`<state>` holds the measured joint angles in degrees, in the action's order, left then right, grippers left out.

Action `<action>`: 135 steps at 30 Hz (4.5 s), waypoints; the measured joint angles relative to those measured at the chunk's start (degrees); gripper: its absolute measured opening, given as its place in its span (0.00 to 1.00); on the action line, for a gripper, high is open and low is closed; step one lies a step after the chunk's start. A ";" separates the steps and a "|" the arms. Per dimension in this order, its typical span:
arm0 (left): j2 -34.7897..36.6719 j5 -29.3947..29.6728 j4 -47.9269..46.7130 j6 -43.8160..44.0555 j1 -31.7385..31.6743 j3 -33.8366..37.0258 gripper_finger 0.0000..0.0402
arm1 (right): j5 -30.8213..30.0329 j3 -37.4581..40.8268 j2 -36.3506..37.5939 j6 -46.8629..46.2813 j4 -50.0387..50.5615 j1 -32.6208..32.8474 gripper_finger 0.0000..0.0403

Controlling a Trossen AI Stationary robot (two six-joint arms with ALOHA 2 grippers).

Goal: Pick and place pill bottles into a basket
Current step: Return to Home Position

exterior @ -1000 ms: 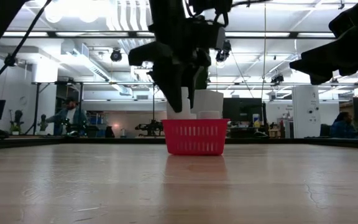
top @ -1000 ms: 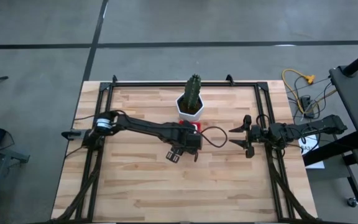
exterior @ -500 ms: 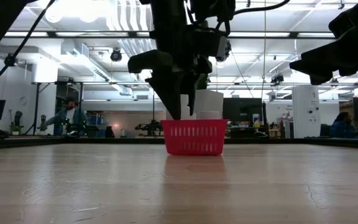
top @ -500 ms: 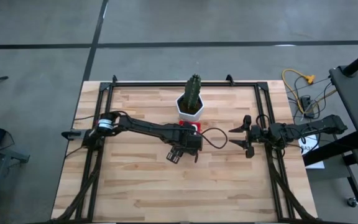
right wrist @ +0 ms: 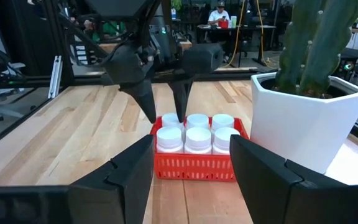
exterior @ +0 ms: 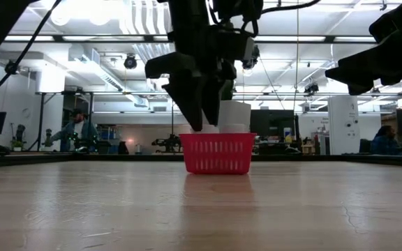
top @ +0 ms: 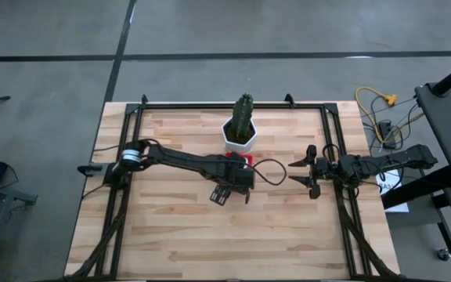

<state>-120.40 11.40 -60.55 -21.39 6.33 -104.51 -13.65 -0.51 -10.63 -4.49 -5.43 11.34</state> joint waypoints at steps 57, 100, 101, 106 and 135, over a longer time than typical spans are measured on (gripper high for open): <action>74.80 -7.67 72.29 4.54 0.11 72.99 0.59 | 0.57 -0.02 0.04 1.66 -3.89 0.04 0.50; 118.66 -9.60 86.48 5.07 0.09 104.02 0.59 | 0.42 -0.07 -0.51 1.49 -3.84 0.04 0.50; 118.53 -9.75 86.66 5.07 0.09 104.02 0.58 | 0.37 -0.07 -0.52 1.49 -3.80 0.02 0.50; 118.64 -9.86 86.51 5.09 0.09 104.04 0.40 | 0.31 -0.07 -0.68 1.50 -3.80 0.02 0.50; 118.75 -0.59 48.11 7.19 0.11 99.47 0.00 | 6.04 -0.04 -0.87 6.12 0.96 0.04 0.50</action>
<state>-1.65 10.81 -12.45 -14.19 6.44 -5.04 -7.61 -0.56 -11.51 1.63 -4.47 11.38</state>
